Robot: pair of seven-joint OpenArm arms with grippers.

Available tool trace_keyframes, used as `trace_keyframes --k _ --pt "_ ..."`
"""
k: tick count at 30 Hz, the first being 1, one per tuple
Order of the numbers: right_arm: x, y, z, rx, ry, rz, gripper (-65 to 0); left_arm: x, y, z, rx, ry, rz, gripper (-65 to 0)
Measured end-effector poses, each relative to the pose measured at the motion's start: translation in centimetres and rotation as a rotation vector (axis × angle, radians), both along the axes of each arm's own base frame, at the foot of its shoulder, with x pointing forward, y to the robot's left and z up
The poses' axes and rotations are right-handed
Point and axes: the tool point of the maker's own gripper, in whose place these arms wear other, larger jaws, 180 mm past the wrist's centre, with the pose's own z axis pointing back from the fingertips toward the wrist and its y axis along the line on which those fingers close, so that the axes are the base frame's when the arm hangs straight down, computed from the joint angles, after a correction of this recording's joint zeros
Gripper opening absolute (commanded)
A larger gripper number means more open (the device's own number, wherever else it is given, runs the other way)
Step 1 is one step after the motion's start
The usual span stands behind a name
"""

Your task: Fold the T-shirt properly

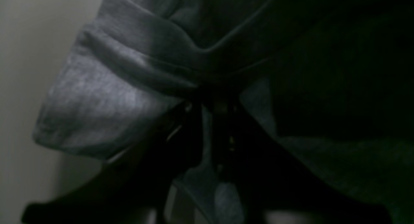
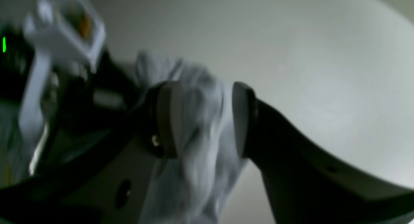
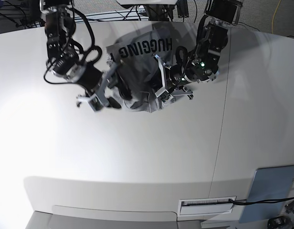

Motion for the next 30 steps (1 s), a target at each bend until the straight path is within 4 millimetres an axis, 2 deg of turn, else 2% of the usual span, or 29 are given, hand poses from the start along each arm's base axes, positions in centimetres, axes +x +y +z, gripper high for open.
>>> trace_keyframes --k 5,9,12,15,17,19,20,22,23,26,30 --pt "0.7 0.1 0.0 -0.046 0.015 0.014 -40.2 0.0 0.0 0.0 0.0 0.0 0.0 -57.1" --pt "1.1 -2.6 -0.6 -0.108 0.075 -0.05 -40.1 0.0 0.0 0.0 0.0 0.0 0.0 -57.1" --pt "-0.4 -4.8 -2.1 -0.149 0.223 -0.077 -40.2 0.0 0.0 0.0 0.0 0.0 0.0 -57.1" --pt "-0.6 -5.8 -0.5 -0.069 0.223 -0.106 -40.2 0.0 0.0 0.0 0.0 0.0 0.0 -57.1" --pt "-0.6 -7.5 0.0 -0.042 0.21 -0.161 -40.2 0.0 0.0 0.0 0.0 -0.001 0.0 -57.1" --pt "-2.4 -9.5 -2.0 -0.101 0.303 -0.208 -40.2 0.0 0.0 0.0 0.0 0.0 0.0 -57.1" --pt "-3.8 -9.7 -3.3 -0.137 0.358 -0.197 -40.2 0.0 0.0 0.0 0.0 0.0 0.0 -57.1" --pt "-5.8 -9.1 -4.5 -0.147 0.395 -0.151 -40.4 0.0 0.0 0.0 0.0 0.0 0.0 -57.1" --pt "-6.1 -8.5 -4.6 -0.13 0.389 -0.134 -40.5 0.0 0.0 0.0 0.0 -0.001 0.0 -57.1" --pt "-6.1 -7.0 -4.7 -0.113 0.344 -0.107 -40.5 0.0 0.0 0.0 0.0 -0.001 0.0 -57.1" --pt "-6.5 -5.6 -6.7 -0.218 0.332 -0.055 -40.5 0.0 0.0 0.0 0.0 -0.001 0.0 -57.1"
